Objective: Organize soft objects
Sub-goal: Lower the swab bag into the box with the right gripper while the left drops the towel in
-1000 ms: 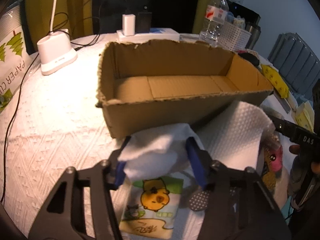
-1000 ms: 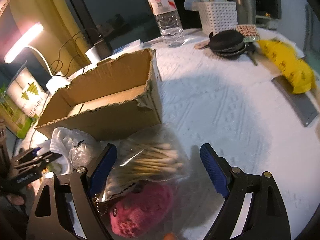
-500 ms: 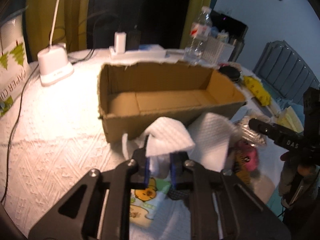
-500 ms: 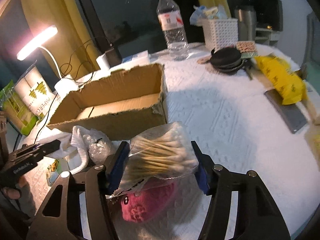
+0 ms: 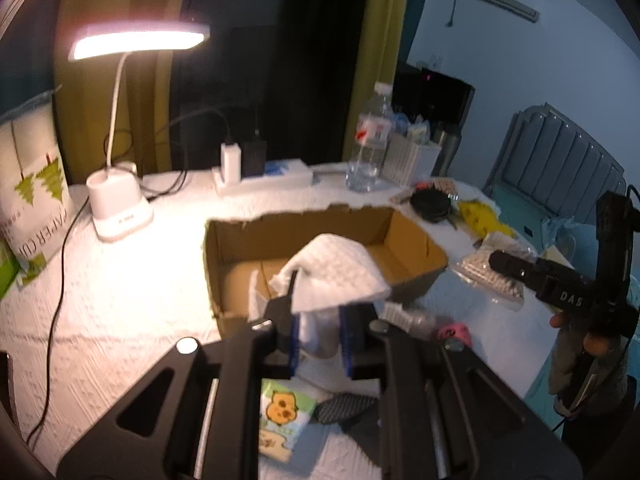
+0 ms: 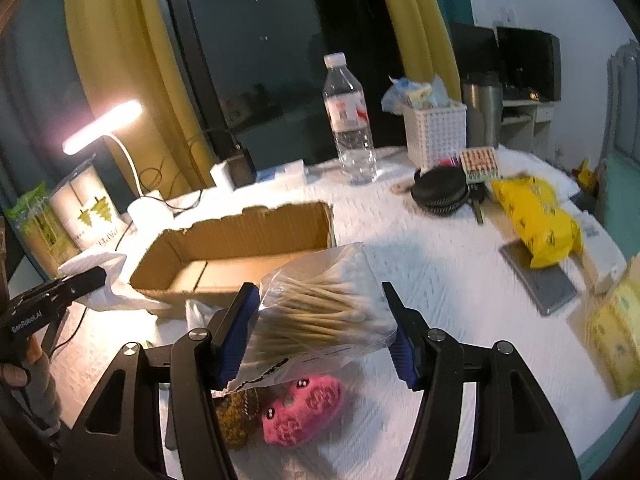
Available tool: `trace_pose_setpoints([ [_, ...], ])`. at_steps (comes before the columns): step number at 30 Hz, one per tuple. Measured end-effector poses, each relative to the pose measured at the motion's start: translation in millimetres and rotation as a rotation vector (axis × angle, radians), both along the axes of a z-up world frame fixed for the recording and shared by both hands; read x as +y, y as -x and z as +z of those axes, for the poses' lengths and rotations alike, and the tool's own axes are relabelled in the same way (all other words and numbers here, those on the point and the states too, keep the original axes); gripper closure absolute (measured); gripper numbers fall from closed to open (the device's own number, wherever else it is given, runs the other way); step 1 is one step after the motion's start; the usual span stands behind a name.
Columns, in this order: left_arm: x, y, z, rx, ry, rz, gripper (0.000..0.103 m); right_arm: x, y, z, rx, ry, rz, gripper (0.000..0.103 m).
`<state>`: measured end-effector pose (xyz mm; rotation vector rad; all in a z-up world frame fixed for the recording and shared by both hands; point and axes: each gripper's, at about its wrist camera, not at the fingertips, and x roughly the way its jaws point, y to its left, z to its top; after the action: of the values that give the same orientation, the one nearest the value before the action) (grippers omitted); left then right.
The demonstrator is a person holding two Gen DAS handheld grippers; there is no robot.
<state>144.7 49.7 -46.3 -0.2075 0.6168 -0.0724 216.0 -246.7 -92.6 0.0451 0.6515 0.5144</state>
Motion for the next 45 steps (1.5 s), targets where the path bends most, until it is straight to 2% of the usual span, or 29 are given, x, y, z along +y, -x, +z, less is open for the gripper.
trace_pose_setpoints([
  [8, -1.4, -16.4, 17.2, -0.056, 0.008, -0.008, 0.087, 9.6, -13.6, 12.1, -0.028, -0.01, 0.035, 0.04],
  [15, -0.7, -37.6, 8.5, -0.058, 0.023, -0.016, 0.087, 21.2, -29.9, 8.8, -0.017, -0.014, 0.066, 0.04],
  [23, 19.6, -68.1, -27.3, 0.026, 0.045, 0.03, 0.087, 43.2, -51.9, -4.9, 0.02, -0.003, 0.11, 0.039],
  [35, 33.7, -107.8, -76.3, 0.175, 0.076, 0.025, 0.087, 71.8, -83.2, -35.0, 0.103, 0.051, 0.132, 0.039],
  [45, 36.8, -133.4, -78.4, 0.187, 0.077, -0.008, 0.087, 82.2, -106.0, -39.6, 0.099, 0.086, 0.112, 0.039],
])
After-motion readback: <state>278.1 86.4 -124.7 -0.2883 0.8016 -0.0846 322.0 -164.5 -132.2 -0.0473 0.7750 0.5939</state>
